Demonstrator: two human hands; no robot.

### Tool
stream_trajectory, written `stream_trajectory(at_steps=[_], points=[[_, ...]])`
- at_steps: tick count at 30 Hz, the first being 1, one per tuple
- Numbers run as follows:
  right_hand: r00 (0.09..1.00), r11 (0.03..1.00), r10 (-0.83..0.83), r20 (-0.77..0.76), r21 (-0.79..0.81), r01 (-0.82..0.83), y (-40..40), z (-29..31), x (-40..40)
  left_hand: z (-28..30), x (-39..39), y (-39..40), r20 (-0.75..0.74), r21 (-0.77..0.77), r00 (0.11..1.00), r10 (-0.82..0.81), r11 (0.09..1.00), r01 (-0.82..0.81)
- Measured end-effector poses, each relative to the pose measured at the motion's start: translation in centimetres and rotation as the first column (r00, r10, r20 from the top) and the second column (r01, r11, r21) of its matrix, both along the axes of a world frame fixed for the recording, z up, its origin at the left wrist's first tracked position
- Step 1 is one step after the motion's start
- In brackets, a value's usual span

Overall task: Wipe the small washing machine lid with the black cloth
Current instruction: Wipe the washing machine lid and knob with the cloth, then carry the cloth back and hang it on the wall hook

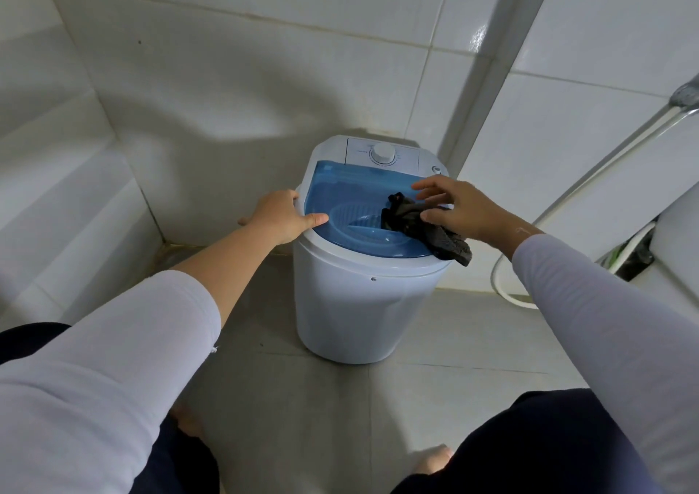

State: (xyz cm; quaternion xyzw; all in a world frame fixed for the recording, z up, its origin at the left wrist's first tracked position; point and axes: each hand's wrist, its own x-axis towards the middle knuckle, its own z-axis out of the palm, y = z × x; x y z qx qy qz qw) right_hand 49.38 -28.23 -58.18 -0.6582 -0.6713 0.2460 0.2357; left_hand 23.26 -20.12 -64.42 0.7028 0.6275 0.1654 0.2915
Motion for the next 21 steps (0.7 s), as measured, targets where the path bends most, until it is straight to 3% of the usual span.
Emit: stream_trajectory(at_steps=[2, 4, 7, 10, 14, 18, 21], points=[[0.994, 0.995, -0.097, -0.053, 0.026, 0.099, -0.1, 0.6, 0.9, 0.0, 0.0, 0.3, -0.011, -0.004, 1.0, -0.005, 1.0, 0.005], [0.982, 0.982, -0.188, -0.011, 0.029, 0.188, -0.2, 1.0, 1.8, 0.2, 0.3, 0.6, -0.036, 0.027, 0.999, -0.011, 1.0, 0.012], [0.962, 0.96, -0.253, 0.098, -0.098, 0.263, -0.8, 1.5, 2.7, 1.2, 1.7, 0.1, -0.097, 0.15, 0.994, -0.039, 0.987, 0.053], [0.937, 0.912, -0.337, 0.088, -0.216, 0.349, -1.5, 1.6, 3.0, 2.4, 4.4, -1.3, -0.07, 0.25, 0.98, -0.184, 0.948, 0.195], [0.932, 0.862, -0.36, 0.029, -0.371, 0.345, -2.4, 1.7, 2.9, 4.0, 8.5, -3.8, -0.091, 0.248, 0.915, -0.392, 0.881, 0.402], [0.955, 0.91, -0.296, 0.011, -0.3, 0.285, -2.6, 1.6, 2.1, 5.2, 11.4, -4.9, -0.102, 0.224, 0.87, -0.482, 0.841, 0.493], [0.953, 0.949, -0.279, -0.118, -0.185, 0.255, -2.2, 2.3, 1.5, 6.1, 12.3, -4.9, -0.092, 0.22, 0.873, -0.479, 0.845, 0.487]])
